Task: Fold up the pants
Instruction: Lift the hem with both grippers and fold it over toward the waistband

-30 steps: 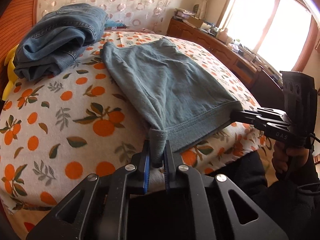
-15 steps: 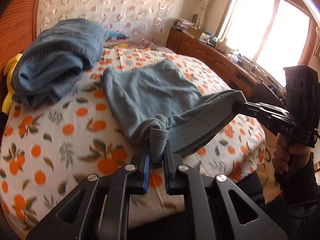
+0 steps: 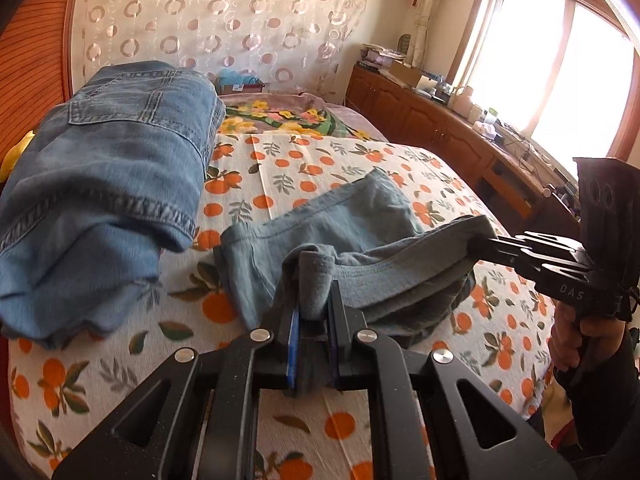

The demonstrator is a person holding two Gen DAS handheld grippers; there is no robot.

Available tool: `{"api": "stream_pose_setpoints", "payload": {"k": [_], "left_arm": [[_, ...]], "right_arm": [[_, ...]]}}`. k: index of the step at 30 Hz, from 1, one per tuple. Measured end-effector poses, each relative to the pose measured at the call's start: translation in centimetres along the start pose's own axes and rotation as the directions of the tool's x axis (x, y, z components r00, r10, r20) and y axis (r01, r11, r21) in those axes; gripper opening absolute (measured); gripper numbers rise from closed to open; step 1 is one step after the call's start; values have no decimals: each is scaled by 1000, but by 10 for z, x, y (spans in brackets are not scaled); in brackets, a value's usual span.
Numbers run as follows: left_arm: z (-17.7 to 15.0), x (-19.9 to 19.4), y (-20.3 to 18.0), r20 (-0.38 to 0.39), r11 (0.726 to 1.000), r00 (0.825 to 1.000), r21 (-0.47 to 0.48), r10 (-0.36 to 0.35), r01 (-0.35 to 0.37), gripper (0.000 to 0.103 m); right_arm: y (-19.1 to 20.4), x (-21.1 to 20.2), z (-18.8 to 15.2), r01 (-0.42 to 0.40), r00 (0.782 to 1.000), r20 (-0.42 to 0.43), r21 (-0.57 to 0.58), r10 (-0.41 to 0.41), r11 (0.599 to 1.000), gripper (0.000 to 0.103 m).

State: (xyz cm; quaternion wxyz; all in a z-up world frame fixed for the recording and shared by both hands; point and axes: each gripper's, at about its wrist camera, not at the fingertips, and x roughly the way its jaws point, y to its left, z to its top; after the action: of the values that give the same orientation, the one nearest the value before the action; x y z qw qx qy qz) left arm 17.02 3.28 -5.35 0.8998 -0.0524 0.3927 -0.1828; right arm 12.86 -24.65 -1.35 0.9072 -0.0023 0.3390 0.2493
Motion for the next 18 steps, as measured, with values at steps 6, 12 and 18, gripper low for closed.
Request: {"api": "stream_pose_setpoints", "payload": {"k": [6,12,18], "left_arm": [[14,19,9,-16,1000,1000,-1,12,-12,13],[18,30,19,-43,1000,999,-30,-5,3,13],[17,19,20,-30,999,1000,-34,0,-1,22]], "right_arm": [[-8,24,18,-4,1000,-18,-12,4,1000,10],[-11,42,21,7,999,-34,-19,-7,1000,17],[-13,36,20,0,1000,-13,-28,0,1000,25]]}}
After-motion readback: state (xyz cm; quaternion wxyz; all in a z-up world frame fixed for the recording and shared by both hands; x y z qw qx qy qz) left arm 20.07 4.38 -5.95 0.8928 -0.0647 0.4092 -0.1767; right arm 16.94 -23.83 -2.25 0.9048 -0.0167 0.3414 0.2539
